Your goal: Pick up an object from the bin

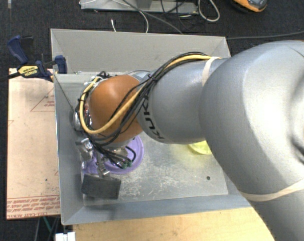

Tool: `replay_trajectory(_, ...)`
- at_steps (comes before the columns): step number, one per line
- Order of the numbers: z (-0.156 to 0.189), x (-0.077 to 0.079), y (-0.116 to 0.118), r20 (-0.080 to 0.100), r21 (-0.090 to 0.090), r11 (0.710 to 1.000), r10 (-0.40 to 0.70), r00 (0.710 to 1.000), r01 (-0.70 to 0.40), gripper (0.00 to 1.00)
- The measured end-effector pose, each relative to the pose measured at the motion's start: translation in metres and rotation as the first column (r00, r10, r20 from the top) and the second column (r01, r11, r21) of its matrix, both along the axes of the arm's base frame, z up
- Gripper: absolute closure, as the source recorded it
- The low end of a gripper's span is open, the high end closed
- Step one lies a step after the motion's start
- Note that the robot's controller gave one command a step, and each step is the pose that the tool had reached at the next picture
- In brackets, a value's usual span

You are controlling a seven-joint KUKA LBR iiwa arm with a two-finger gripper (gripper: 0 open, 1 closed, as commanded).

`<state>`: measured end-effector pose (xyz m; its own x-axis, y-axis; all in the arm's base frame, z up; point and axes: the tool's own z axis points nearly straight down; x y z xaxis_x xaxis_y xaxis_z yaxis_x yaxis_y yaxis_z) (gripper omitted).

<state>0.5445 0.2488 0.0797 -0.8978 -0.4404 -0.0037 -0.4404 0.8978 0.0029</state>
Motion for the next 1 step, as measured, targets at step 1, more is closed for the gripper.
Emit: replay_trajectory(1,-0.0042,-0.0064,0.0067,0.006,0.007,0.980,-0.198,0.980,0.198,0.00)
